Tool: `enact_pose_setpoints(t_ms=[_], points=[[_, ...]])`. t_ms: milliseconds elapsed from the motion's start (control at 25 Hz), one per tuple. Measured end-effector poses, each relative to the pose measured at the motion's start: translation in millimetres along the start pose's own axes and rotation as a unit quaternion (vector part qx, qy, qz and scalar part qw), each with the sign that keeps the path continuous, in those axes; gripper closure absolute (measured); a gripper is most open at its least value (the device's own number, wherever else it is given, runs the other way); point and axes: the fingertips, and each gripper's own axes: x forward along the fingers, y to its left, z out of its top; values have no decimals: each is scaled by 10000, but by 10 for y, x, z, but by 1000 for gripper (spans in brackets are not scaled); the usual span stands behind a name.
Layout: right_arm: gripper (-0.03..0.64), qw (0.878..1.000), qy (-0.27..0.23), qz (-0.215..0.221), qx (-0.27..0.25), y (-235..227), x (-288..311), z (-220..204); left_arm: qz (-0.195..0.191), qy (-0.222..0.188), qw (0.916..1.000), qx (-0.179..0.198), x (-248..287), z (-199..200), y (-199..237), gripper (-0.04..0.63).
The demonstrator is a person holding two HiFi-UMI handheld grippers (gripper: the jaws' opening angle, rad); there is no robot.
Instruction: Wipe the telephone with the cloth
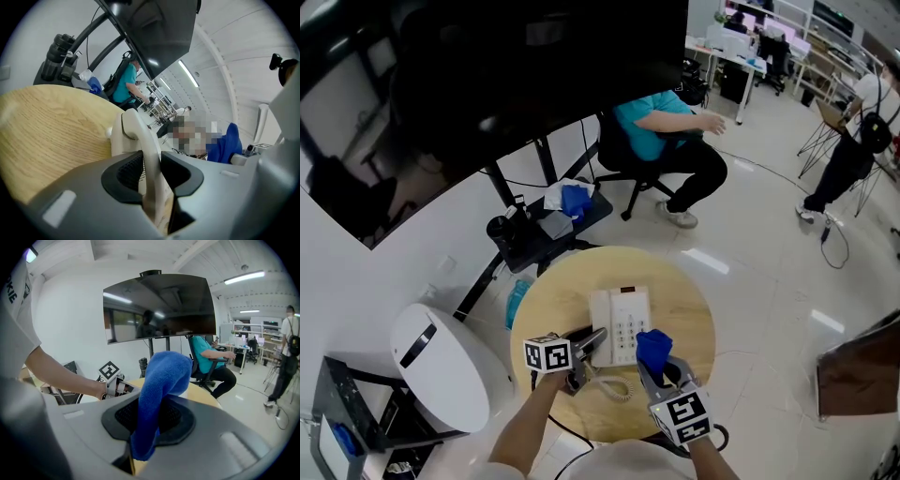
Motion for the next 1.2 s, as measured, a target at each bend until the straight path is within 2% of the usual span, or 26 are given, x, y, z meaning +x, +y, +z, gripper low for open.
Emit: enact_pose_setpoints(t_ms=[360,720,1200], points=[[555,9999,-105,71,-5,105,-20,36,-28,-107,9999,85,-95,25,-190,505],[555,9995,-298,88,-41,214,-82,130,-541,-639,9965,-68,-267,206,-687,506],[555,9954,-930,77,-195,476,-326,633,-1124,-953,9883,384,-618,314,-1486,506]])
